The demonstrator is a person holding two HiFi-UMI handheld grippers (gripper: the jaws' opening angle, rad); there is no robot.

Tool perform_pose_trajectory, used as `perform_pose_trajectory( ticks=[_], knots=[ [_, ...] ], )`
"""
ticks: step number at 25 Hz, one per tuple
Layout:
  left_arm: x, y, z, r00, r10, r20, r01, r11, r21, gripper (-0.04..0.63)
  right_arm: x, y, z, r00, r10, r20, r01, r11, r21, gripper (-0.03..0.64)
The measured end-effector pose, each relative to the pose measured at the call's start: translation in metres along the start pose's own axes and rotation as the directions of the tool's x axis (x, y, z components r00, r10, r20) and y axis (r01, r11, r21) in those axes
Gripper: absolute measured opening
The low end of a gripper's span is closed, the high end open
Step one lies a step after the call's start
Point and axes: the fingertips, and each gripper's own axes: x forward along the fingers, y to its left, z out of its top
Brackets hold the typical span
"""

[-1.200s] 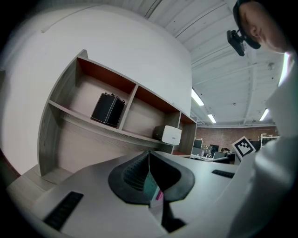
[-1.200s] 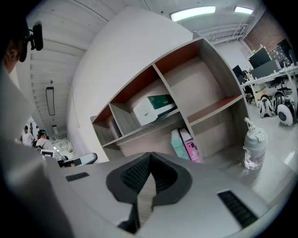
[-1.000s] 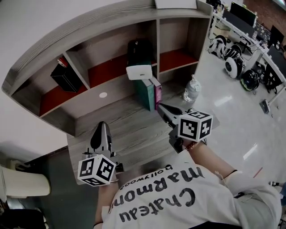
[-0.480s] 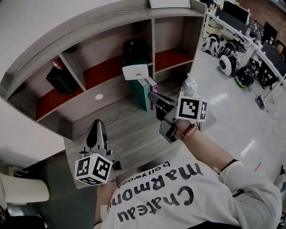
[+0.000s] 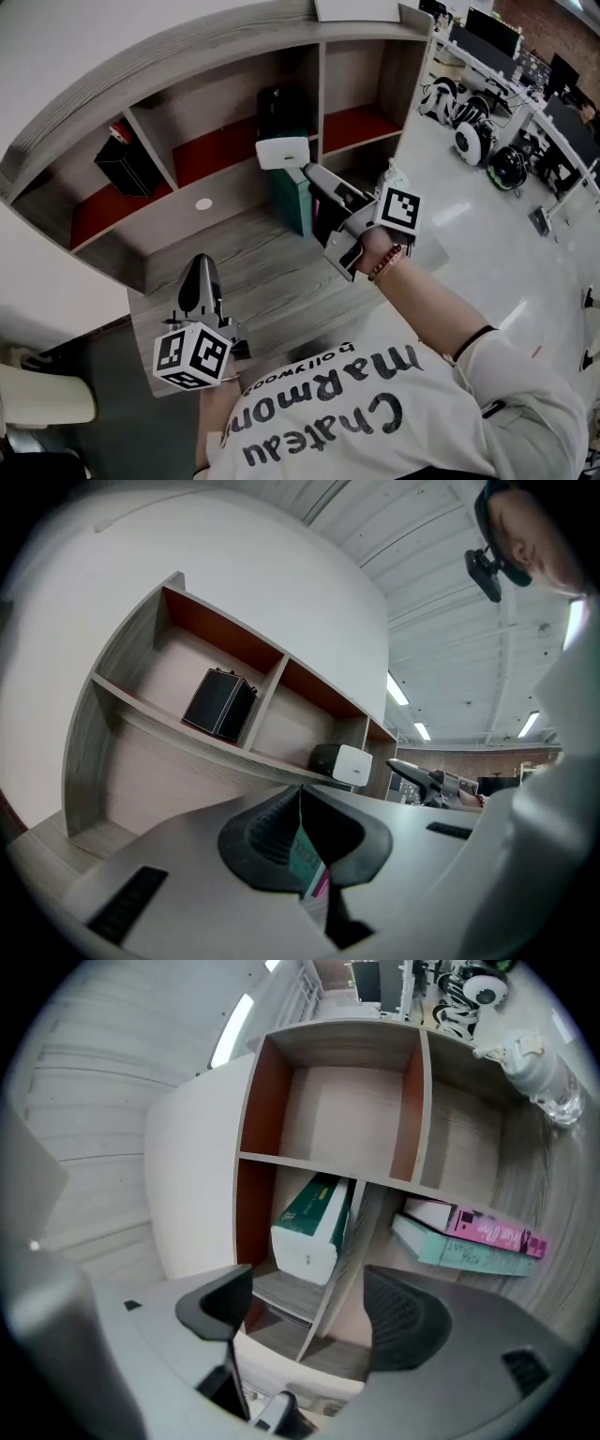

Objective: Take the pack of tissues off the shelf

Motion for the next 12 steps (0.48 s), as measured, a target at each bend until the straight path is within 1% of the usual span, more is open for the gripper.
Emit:
perform_pose_trajectory(
  ticks=[4, 5, 8, 12],
  knots=[
    [0.001, -0.001, 0.002, 1.0, -0.001, 0.005, 0.001, 1.0, 0.004, 0.02, 0.007, 0.005, 0.013, 0.996, 0.057, 0.072, -0.066, 0.988, 0.142, 0.419],
    [0.001, -0.001, 0.002, 1.0, -0.001, 0.005, 0.001, 1.0, 0.005, 0.02, 0.009, 0.006, 0.016, 0.994, 0.063, 0.087, -0.077, 0.984, 0.164, 0.431],
    [0.001, 0.0, 0.003, 1.0, 0.003, 0.005, -0.003, 1.0, 0.009, 0.02, 0.017, 0.008, 0.024, 0.992, 0.07, 0.102, -0.088, 0.979, 0.182, 0.459],
    [0.0, 0.004, 0.004, 1.0, 0.016, 0.004, -0.016, 1.0, 0.015, 0.02, 0.028, 0.009, 0.029, 0.992, 0.072, 0.099, -0.09, 0.978, 0.189, 0.468]
  ],
)
